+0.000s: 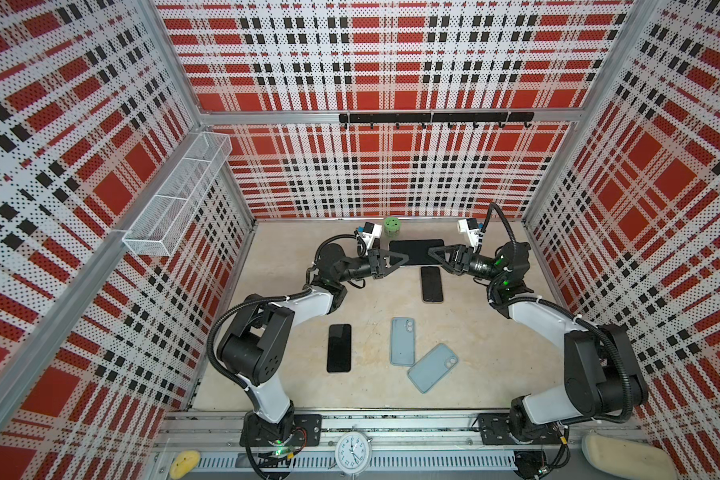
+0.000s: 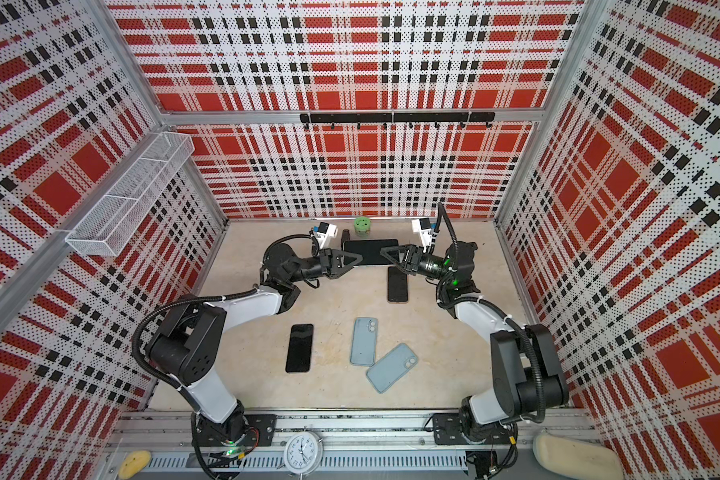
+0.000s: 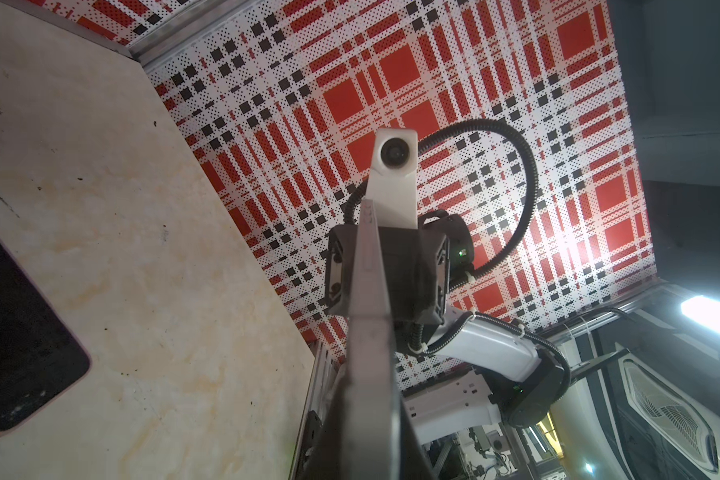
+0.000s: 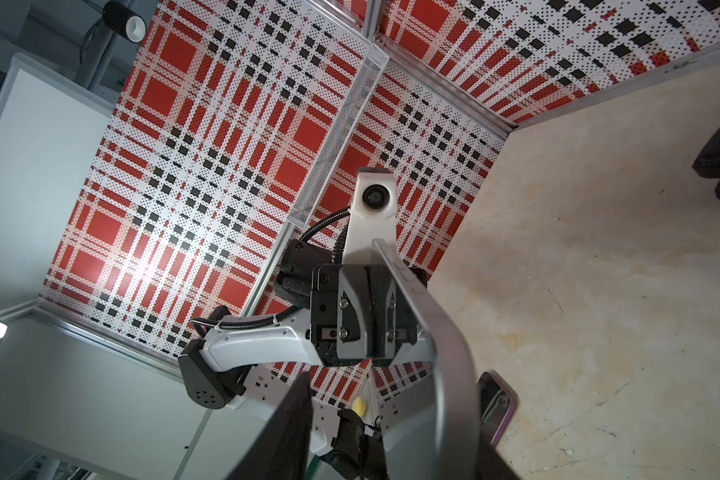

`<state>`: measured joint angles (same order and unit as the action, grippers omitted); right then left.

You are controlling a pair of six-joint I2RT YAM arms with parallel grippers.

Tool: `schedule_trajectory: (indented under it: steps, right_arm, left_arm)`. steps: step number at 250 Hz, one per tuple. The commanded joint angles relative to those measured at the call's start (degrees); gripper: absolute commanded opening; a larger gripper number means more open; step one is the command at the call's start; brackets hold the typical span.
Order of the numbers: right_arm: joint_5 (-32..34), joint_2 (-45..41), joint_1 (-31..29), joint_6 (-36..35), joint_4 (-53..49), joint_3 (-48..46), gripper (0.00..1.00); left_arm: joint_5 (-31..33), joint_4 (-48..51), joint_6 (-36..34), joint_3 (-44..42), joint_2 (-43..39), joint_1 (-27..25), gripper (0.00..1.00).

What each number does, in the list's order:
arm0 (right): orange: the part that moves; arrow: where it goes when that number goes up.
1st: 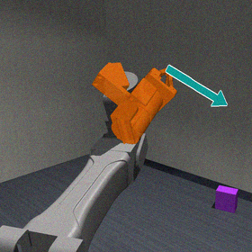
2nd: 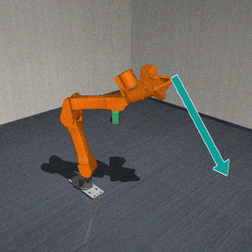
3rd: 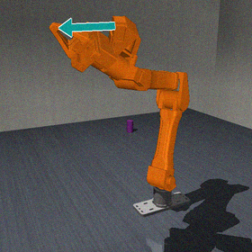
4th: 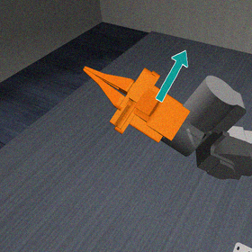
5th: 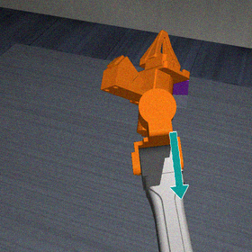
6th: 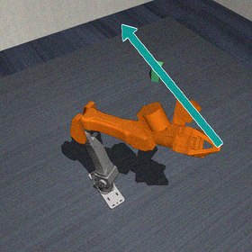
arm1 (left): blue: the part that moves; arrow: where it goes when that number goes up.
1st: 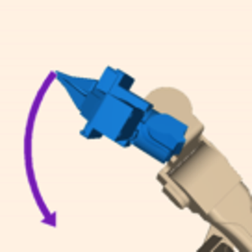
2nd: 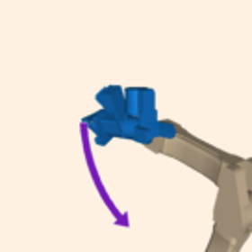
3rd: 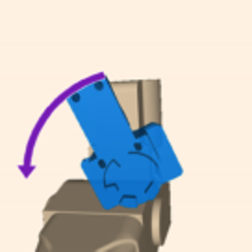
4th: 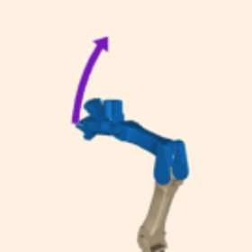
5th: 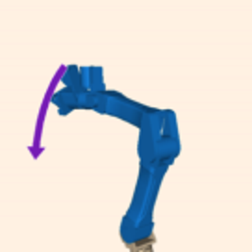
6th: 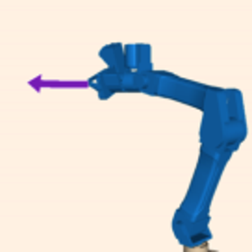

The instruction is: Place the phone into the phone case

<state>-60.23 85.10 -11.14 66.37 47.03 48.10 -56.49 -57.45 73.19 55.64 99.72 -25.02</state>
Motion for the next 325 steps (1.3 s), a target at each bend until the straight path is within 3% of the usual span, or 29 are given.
schedule_trajectory:
  steps: [1, 69, 93, 145, 171, 218, 289, 325]
  right_arm:
    - [-3.51, -1.83, 0.33, -4.67, -1.53, 2.95, 0.45]
    - [-6.51, -1.51, 0.34, -6.12, -3.56, 4.11, 0.3]
    - [-7.42, -1.43, 0.35, -6.18, -3.74, 4.49, 0.31]
    - [-8.1, -1.5, 0.33, -7.93, -6.27, 5.43, 0.46]
    - [-7.87, -1.09, 0.25, -8.05, -6.52, 5.59, 0.45]
    - [-8.44, -1.04, -0.14, -7.78, -6.24, 6.01, 0.33]
    - [-9.31, 1.09, -0.2, -7.88, -6.42, 8.25, 0.36]
    - [-9.65, 2.41, -0.77, -7.11, -5.72, 9.48, 0.33]
  left_arm:
    - [-4.8, -0.04, -0.34, 2.11, -2.33, 0.76, 0.03]
    - [-8.24, -0.02, 0.02, 2.45, -1.69, 1.42, 0.02]
    - [-10.44, -0.3, 0.62, 2.98, -1.42, 1.63, 0.01]
    - [-13.62, -7.83, 7.06, 2.99, -1.02, 3.43, 0.0]
    - [-13.38, -12.44, 10.98, 2.63, -0.34, 4.18, 0.0]
    - [-14.06, -14.0, 12.56, 3.01, 0.77, 3.58, 0.0]
    - [-14.84, -13.65, 12.94, 3.29, 1.79, 3.22, 0.0]
    - [-14.7, -13.6, 12.94, 3.4, 1.96, 3.32, 0.0]
